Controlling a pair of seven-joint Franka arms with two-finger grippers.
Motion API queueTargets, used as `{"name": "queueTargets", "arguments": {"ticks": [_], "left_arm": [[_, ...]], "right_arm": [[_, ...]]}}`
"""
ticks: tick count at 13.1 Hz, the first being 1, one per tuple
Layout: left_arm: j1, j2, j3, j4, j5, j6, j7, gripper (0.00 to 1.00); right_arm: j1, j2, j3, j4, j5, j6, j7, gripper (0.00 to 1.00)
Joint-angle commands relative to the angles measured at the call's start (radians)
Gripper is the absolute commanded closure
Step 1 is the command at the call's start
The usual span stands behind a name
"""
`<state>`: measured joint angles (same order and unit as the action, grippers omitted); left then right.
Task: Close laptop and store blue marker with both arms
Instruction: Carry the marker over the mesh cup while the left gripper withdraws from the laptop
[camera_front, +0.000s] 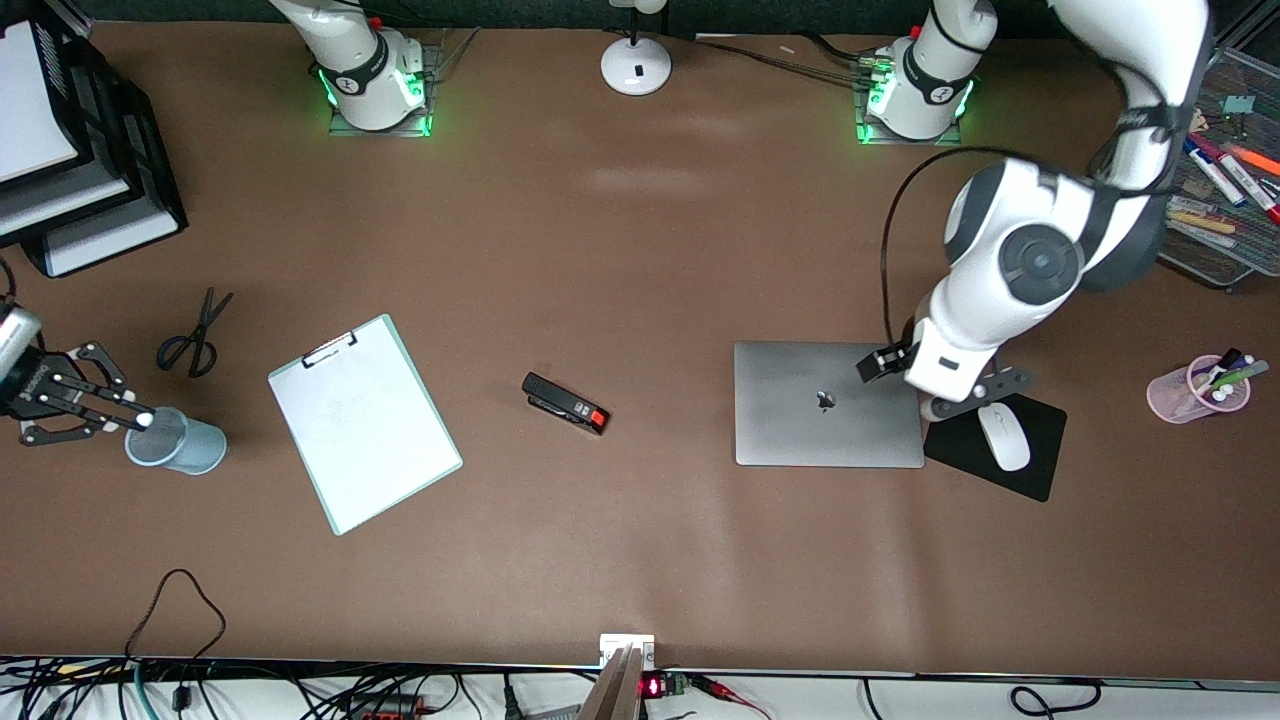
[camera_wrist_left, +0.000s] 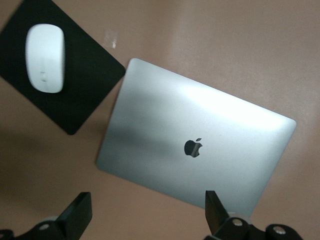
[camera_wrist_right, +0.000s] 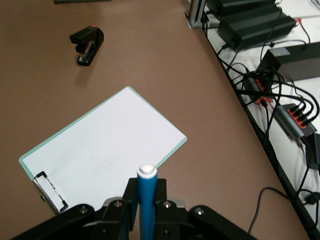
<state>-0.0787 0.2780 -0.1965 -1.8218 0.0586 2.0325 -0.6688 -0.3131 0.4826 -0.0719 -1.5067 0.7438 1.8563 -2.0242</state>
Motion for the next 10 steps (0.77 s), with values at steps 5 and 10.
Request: {"name": "queueTargets", "arguments": {"ticks": [5,10], "left_arm": [[0.069,-0.187,-0.001,-0.013,0.018,-0.081,0.267,0.0],[0.12,-0.198,-0.001,0.194,0.017,-0.282,0.383,0.0]], "right_arm": [[-0.09,0.08,0.012,0.017,0.1,-0.072,-0.206,1.0],[-0.103,0.103,0.012,0.019,0.111,-0.086,-0.286,1.0]]}}
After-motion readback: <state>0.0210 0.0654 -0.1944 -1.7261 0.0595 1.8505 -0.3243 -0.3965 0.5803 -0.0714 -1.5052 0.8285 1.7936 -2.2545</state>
